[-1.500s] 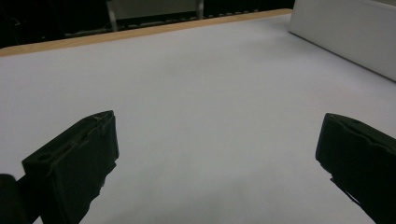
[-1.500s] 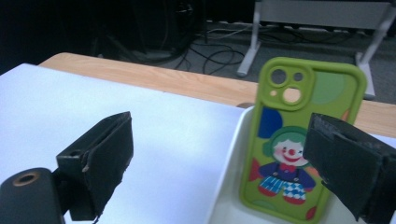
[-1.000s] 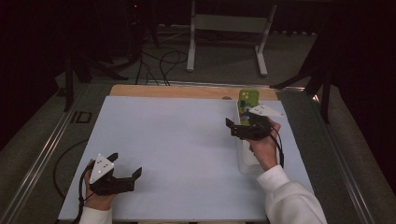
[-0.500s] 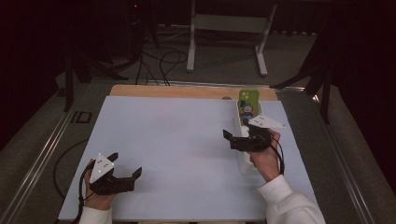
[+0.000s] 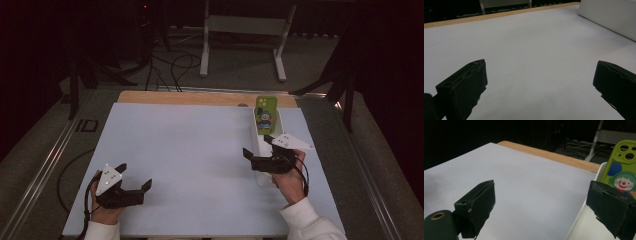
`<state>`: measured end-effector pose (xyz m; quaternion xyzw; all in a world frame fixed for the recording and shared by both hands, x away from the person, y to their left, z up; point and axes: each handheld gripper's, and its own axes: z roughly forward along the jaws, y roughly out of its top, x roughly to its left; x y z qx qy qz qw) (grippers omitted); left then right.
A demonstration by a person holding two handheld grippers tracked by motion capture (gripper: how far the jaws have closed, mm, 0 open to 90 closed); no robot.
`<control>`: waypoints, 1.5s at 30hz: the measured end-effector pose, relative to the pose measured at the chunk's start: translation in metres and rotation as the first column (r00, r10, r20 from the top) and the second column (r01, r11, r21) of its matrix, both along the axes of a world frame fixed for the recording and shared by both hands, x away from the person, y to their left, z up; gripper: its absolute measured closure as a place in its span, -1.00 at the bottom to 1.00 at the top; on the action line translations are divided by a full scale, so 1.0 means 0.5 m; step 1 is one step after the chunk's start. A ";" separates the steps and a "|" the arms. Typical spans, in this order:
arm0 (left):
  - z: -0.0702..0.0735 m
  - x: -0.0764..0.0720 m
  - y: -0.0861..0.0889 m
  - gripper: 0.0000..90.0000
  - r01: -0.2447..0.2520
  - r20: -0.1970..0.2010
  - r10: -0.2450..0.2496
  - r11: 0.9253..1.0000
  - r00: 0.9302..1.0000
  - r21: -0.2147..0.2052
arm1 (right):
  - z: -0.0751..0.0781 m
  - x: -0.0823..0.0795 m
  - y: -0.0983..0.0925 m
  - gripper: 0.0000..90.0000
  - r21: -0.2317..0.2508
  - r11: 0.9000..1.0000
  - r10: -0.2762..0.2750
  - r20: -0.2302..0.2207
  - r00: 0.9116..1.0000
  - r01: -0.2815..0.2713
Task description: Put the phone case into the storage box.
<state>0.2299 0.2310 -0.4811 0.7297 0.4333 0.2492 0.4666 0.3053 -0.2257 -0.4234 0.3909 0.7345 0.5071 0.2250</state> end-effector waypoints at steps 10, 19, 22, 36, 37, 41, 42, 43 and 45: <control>0.000 0.001 0.000 -1.00 0.012 -0.002 -0.012 1.000 1.000 0.004 | -0.035 -0.047 -0.025 -0.81 0.024 1.000 -0.003 0.014 1.000 0.003; 0.001 0.005 0.004 -1.00 0.016 0.012 -0.017 1.000 1.000 0.009 | -0.074 -0.091 -0.041 -0.81 0.028 0.999 -0.027 0.064 0.998 0.025; 0.000 0.005 0.006 -1.00 0.022 0.018 -0.022 1.000 1.000 0.007 | -0.081 -0.100 -0.049 -0.81 0.048 0.999 -0.029 0.073 0.997 0.026; -0.004 0.004 0.007 -1.00 0.043 0.039 -0.044 0.999 0.998 0.009 | -0.100 -0.118 -0.067 -0.81 0.089 0.996 -0.041 0.095 0.995 0.033; -0.004 0.003 0.006 -1.00 0.046 0.042 -0.046 0.999 0.998 0.011 | -0.100 -0.118 -0.067 -0.81 0.090 0.995 -0.039 0.097 0.994 0.031; -0.004 0.001 0.005 -1.00 0.050 0.052 -0.050 0.999 0.997 0.011 | -0.098 -0.118 -0.065 -0.81 0.072 0.997 -0.036 0.104 0.994 0.029; -0.004 0.000 0.005 -1.00 0.052 0.054 -0.052 0.999 0.997 0.012 | -0.098 -0.118 -0.064 -0.81 0.067 0.997 -0.035 0.105 0.994 0.028; -0.004 0.000 0.004 -1.00 0.056 0.057 -0.056 0.998 0.997 0.010 | -0.097 -0.118 -0.064 -0.81 0.066 0.997 -0.034 0.108 0.994 0.027; -0.004 0.000 0.001 -1.00 0.066 0.060 -0.067 0.998 0.996 0.013 | -0.097 -0.116 -0.066 -0.81 0.072 0.997 -0.033 0.114 0.993 0.025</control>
